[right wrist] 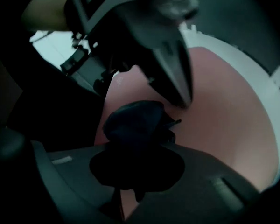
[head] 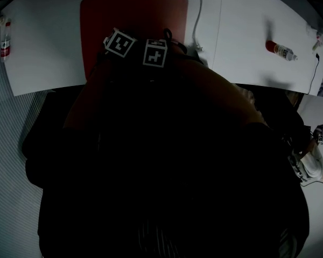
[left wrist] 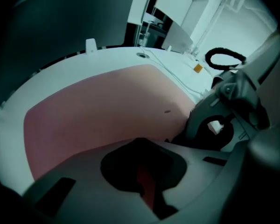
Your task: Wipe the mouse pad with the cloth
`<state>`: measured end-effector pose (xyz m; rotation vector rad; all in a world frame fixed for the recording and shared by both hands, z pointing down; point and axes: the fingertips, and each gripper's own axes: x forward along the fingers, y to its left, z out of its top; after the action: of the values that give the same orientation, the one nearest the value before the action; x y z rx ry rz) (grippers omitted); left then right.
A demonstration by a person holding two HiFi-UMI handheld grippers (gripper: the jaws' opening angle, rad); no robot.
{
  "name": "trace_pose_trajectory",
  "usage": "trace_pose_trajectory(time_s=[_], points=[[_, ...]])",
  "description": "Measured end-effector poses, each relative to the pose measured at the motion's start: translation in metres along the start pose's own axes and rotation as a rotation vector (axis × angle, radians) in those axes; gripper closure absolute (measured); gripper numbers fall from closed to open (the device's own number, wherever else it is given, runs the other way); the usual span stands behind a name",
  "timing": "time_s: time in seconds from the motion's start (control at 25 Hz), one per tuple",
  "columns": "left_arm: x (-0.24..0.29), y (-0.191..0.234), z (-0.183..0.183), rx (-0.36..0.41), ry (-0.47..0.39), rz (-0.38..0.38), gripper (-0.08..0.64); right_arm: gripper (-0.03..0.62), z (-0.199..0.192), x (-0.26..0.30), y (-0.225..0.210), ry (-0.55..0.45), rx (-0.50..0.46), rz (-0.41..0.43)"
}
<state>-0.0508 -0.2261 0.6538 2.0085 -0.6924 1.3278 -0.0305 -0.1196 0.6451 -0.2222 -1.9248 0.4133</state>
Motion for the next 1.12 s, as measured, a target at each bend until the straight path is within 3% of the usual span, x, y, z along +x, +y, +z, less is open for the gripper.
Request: trace_pose_trajectory(time_s=[0.12, 0.2, 0.28, 0.36, 0.48, 0.64, 0.84, 0.96, 1.12], points=[[-0.022, 0.007, 0.009, -0.153, -0.137, 0.008, 0.551, 0.532, -0.016, -0.026, -0.015, -0.034, 0.226, 0.004], [-0.044, 0.004, 0.019, -0.205, -0.233, -0.042, 0.551, 0.532, 0.000, -0.063, -0.027, -0.248, 0.395, 0.046], [-0.065, -0.002, 0.022, -0.187, -0.270, -0.074, 0.551, 0.532, 0.012, -0.115, -0.040, -0.466, 0.492, 0.052], [-0.087, -0.007, 0.020, -0.173, -0.304, -0.096, 0.551, 0.532, -0.004, -0.153, -0.054, -0.569, 0.546, -0.002], [-0.116, -0.017, 0.015, -0.201, -0.368, -0.141, 0.551, 0.532, -0.039, -0.193, -0.065, -0.625, 0.579, -0.111], [-0.135, -0.018, 0.001, -0.257, -0.405, -0.131, 0.551, 0.532, -0.083, -0.217, -0.070, -0.661, 0.629, -0.205], [-0.161, -0.016, -0.003, -0.328, -0.456, -0.128, 0.551, 0.532, -0.109, -0.227, -0.062, -0.760, 0.759, -0.207], [-0.183, -0.027, 0.021, -0.306, -0.522, -0.140, 0.551, 0.532, -0.103, -0.242, -0.048, -0.806, 0.745, -0.208], [-0.211, -0.056, 0.063, -0.216, -0.612, -0.176, 0.551, 0.532, -0.079, -0.275, -0.021, -0.879, 0.679, -0.205]])
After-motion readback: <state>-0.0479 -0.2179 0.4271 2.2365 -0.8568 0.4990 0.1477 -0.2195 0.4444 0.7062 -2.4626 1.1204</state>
